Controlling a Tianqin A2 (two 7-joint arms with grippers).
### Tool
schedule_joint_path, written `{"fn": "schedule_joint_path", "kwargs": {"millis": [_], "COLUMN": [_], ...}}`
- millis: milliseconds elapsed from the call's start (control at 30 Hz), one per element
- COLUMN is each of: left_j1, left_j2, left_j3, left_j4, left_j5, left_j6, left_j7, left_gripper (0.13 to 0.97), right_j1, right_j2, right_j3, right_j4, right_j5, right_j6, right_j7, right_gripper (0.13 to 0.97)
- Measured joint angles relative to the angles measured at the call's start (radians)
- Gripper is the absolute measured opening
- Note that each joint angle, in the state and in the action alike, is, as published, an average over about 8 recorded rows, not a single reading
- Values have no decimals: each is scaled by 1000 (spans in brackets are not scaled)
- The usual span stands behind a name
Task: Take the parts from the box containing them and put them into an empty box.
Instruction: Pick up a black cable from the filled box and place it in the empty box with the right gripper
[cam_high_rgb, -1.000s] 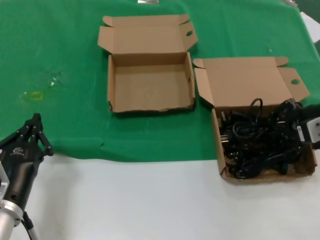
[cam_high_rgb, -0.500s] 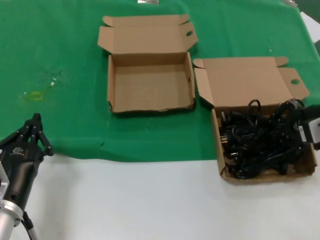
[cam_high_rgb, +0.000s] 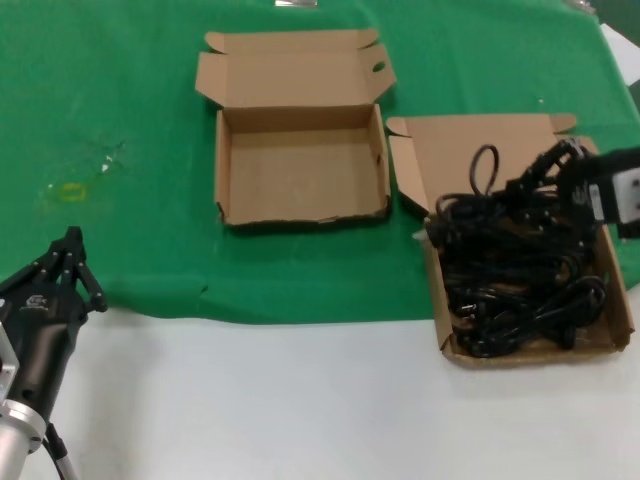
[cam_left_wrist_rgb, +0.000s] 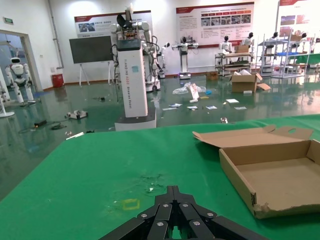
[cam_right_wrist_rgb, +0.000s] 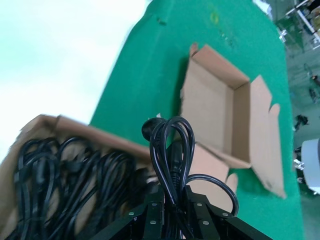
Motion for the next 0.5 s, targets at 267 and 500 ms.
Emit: {"fn": "schedule_joint_path", "kwargs": {"millis": [267,500], "left_j1": [0,0], "left_j2": [0,0], "left_j3": [0,0], "left_j4": [0,0], "left_j5": [0,0], "left_j6": [0,0], "left_j7": [0,0], "left_gripper": [144,144], "right_j1": [79,135], "right_j2": [-70,-176], "right_j3": [-26,-51], "right_j4": [-31,-113], "right_j5": [-24,-40], "right_j6": [-3,47], "right_j7": [6,-30], "right_gripper": [214,214]}}
